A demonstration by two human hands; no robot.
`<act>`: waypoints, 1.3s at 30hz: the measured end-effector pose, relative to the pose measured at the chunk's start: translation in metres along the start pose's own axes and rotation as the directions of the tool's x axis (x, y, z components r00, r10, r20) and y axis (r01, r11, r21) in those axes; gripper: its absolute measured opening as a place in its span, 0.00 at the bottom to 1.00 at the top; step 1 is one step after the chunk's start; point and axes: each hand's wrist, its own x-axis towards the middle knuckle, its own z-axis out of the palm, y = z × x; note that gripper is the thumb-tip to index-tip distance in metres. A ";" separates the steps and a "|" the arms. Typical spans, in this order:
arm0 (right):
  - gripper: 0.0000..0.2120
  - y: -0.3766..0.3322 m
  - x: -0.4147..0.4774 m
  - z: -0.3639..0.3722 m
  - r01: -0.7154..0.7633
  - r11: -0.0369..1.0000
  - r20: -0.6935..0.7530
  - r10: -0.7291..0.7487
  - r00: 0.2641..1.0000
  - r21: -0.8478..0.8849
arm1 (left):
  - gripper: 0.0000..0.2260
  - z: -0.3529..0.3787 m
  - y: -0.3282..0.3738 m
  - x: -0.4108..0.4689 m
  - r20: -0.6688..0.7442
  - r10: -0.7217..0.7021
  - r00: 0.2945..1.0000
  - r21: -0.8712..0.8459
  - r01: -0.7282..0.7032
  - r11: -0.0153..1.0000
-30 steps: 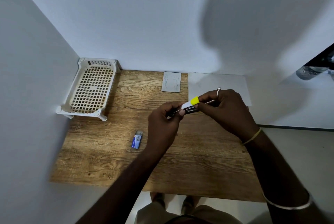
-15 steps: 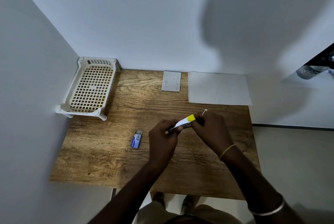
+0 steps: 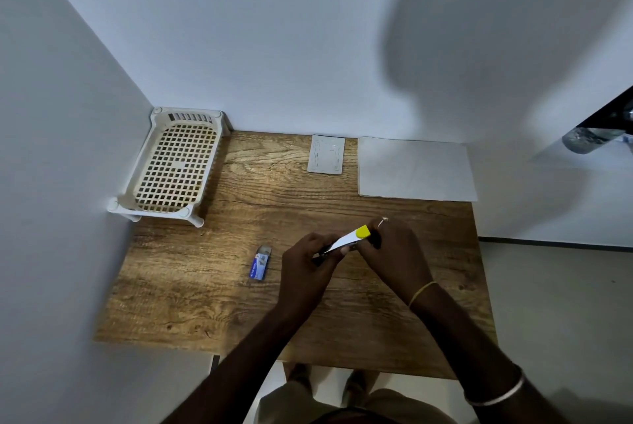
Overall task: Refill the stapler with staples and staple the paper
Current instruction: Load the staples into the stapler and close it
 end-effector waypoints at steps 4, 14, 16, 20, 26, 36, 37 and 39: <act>0.02 0.000 -0.004 0.004 -0.007 0.999 -0.019 0.007 1.000 0.037 | 0.10 0.000 -0.007 0.000 -0.022 -0.041 0.999 -0.015 0.041 0.999; 0.06 0.005 0.000 -0.013 0.123 0.991 0.207 -0.131 0.970 0.050 | 0.09 0.003 -0.018 0.001 0.045 -0.219 0.975 -0.154 0.224 0.962; 0.07 0.008 0.005 -0.020 0.113 0.992 0.329 -0.122 0.936 0.047 | 0.07 0.001 -0.020 0.002 0.095 -0.251 0.963 -0.193 0.265 0.945; 0.12 0.013 0.007 -0.026 0.200 0.980 0.415 -0.182 0.891 0.000 | 0.04 -0.002 -0.022 0.004 0.203 -0.222 0.954 -0.181 0.259 0.949; 0.08 0.013 0.004 -0.016 0.241 0.967 0.469 -0.176 0.865 -0.081 | 0.02 0.001 -0.023 0.006 0.273 -0.244 0.931 -0.189 0.301 0.935; 0.09 0.014 -0.009 0.006 0.294 0.927 0.491 -0.148 0.858 -0.234 | 0.04 0.002 -0.027 0.010 0.271 -0.289 0.918 -0.142 0.335 0.931; 0.08 0.016 -0.012 0.009 0.299 0.924 0.473 -0.158 0.867 -0.239 | 0.04 0.002 -0.028 0.011 0.274 -0.287 0.918 -0.133 0.332 0.934; 0.07 0.019 -0.017 0.014 0.318 0.913 0.432 -0.187 0.882 -0.255 | 0.05 0.000 -0.031 0.012 0.297 -0.280 0.913 -0.115 0.325 0.939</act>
